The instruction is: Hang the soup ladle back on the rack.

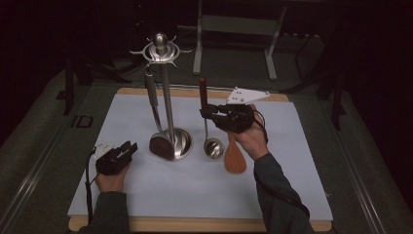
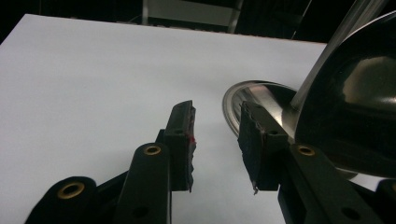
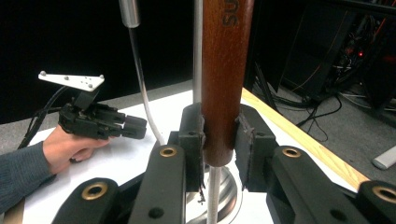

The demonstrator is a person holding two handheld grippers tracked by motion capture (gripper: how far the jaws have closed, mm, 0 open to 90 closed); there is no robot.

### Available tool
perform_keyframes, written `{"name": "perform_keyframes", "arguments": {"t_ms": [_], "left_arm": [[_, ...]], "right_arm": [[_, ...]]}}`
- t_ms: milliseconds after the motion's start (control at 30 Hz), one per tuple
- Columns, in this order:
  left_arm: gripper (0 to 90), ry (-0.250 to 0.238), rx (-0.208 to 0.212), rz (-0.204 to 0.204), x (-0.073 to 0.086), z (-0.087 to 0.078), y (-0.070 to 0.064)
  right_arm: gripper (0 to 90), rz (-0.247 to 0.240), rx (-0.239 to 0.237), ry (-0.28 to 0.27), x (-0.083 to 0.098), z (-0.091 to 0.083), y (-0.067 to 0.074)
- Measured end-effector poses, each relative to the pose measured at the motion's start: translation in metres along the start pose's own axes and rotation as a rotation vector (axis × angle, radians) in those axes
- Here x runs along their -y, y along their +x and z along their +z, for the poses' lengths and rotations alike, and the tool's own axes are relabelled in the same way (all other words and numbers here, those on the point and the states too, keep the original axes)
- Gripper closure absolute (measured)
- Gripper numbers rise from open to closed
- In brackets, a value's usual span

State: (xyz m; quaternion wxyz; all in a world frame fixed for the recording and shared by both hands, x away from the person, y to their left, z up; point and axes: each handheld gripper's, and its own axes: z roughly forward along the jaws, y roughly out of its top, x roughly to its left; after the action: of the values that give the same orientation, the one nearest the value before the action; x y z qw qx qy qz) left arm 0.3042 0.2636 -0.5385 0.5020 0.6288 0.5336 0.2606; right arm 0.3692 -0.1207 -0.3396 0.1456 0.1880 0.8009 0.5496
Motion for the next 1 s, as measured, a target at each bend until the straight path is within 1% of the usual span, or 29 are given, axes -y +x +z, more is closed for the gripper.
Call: {"name": "perform_keyframes", "arguments": {"t_ms": [333,700,867,1000], "left_arm": [[65.8,0.0,0.0,-0.001,0.0,0.0,0.0],[65.8,0.0,0.001,-0.001,0.0,0.0,0.0],[65.8,0.0,0.001,0.0,0.0,0.0,0.0],[65.8,-0.001,0.001,0.0,0.0,0.0,0.0]], "right_arm": [[74.3,-0.011,-0.003,-0.029,-0.015,0.003,0.003],[74.3,-0.027,-0.016,-0.055,-0.035,0.008,0.011],[74.3,-0.036,-0.001,-0.053,-0.045,0.011,0.016],[74.4,-0.043,-0.003,-0.055,-0.051,0.014,0.02]]}}
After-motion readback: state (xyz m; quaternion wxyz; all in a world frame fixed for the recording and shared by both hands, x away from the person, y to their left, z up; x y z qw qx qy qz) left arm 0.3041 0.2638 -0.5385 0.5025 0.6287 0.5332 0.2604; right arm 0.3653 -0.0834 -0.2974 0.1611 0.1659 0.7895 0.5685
